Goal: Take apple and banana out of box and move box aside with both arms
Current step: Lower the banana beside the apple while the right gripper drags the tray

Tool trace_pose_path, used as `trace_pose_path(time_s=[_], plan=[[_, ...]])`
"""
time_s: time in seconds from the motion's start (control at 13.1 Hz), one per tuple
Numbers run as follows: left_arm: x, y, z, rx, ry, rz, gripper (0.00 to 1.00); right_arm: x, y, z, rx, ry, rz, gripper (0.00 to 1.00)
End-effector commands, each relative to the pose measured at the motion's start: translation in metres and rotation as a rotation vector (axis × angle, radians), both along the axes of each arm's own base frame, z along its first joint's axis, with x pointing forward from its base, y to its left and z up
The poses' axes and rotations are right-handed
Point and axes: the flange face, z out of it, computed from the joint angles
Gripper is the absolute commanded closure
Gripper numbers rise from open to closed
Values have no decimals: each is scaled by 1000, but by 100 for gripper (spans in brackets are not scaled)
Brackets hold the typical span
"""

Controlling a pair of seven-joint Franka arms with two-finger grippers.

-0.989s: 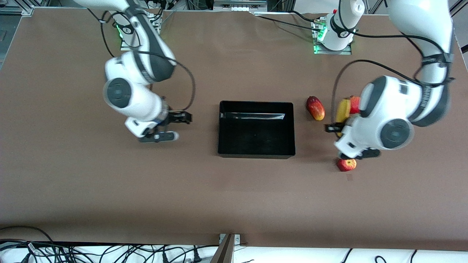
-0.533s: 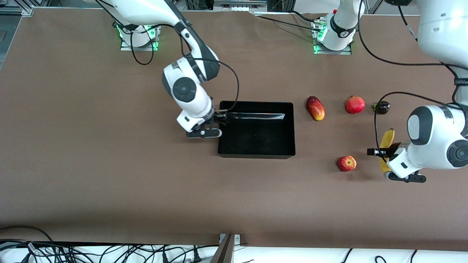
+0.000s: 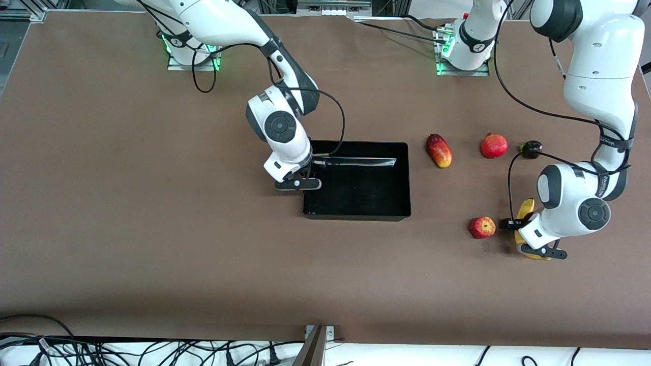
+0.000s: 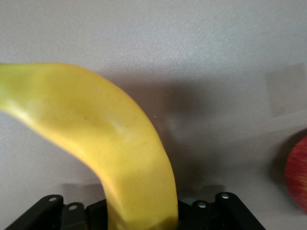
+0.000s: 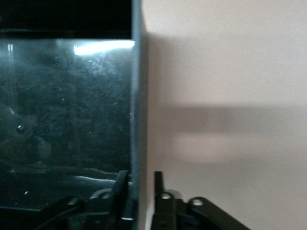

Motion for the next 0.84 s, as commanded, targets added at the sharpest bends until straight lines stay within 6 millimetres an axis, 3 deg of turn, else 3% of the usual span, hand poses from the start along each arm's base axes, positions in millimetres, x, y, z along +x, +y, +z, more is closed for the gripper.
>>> trace_pose_path(time_s=[0.0,0.08,0.15,0.3,0.46,0.61,0.76], plan=[[-5,13,-9,30,-16,-49,100,14,-18,12,-28,27,-5,100],[-6,13,-12,32,-13,-51,43,19,-29,22,-32,39,-5,100],[-6,15,-12,34,-13,-50,0,31,-50,37,-39,50,7,100],[-5,15,-4,38,-13,-41,0,62,-117,72,-41,83,56,100],[-2,16,29,44,23,-30,0,87,-202,100,-30,128,139,100],[-4,20,76,54,98,-27,0,99,-284,108,-36,131,164,100],[-12,11,122,45,190,-56,0,101,-358,100,-60,121,161,100]])
